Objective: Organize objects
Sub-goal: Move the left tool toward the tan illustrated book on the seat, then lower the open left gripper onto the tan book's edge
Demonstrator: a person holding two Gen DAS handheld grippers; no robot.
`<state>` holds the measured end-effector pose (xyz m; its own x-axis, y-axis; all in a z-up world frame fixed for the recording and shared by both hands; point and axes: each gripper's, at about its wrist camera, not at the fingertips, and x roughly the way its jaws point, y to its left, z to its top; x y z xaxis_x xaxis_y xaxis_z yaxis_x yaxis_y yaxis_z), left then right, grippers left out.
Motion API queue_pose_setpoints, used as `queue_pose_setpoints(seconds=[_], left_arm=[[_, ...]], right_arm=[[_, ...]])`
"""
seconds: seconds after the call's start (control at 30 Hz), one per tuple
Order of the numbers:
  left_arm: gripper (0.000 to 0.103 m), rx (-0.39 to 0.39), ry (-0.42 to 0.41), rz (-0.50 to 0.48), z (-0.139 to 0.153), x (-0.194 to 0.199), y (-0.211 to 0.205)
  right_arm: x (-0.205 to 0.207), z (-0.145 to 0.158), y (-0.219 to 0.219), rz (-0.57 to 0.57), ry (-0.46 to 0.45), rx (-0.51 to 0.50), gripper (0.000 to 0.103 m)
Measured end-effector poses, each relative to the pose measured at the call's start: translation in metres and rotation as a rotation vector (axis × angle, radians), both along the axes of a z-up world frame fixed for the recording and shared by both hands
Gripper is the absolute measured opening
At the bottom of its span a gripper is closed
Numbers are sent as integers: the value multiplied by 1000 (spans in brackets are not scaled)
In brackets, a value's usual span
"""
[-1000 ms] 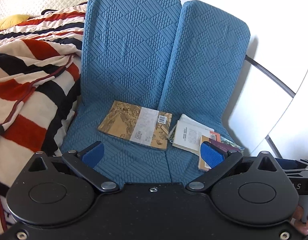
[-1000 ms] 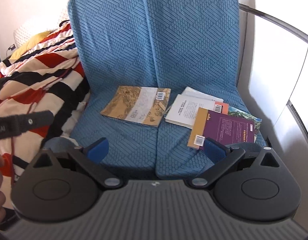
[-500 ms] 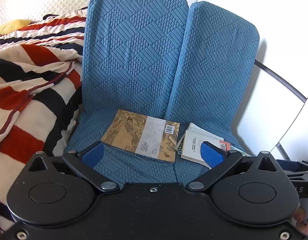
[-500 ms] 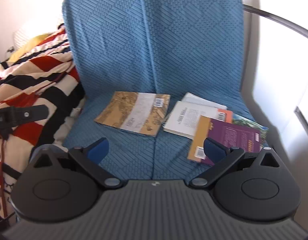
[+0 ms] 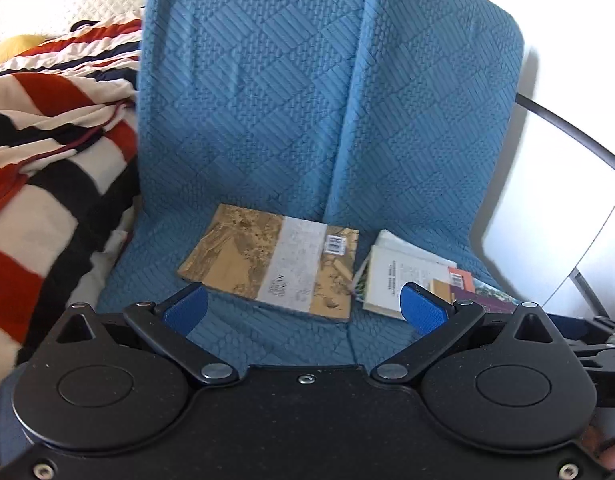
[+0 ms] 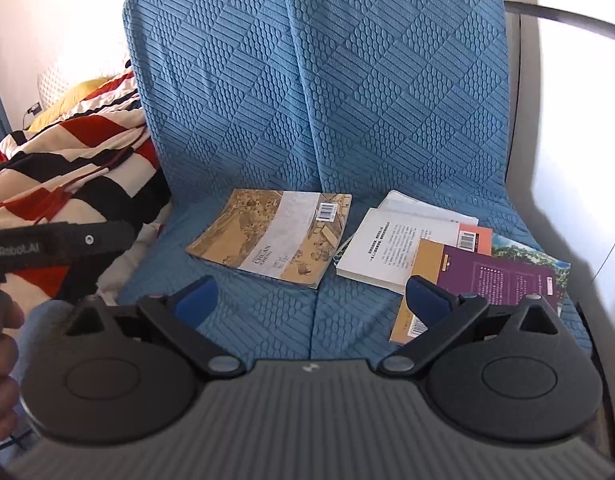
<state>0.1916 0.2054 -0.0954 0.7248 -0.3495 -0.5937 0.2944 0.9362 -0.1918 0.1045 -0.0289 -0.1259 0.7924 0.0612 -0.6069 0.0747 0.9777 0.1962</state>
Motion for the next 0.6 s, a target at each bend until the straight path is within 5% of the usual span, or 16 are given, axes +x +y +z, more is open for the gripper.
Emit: queue_pose_setpoints(seconds=[0.6], left_arm=[[98, -15, 6, -9, -65, 82, -17]], right_arm=[[73, -44, -22, -20, -17, 25, 95]])
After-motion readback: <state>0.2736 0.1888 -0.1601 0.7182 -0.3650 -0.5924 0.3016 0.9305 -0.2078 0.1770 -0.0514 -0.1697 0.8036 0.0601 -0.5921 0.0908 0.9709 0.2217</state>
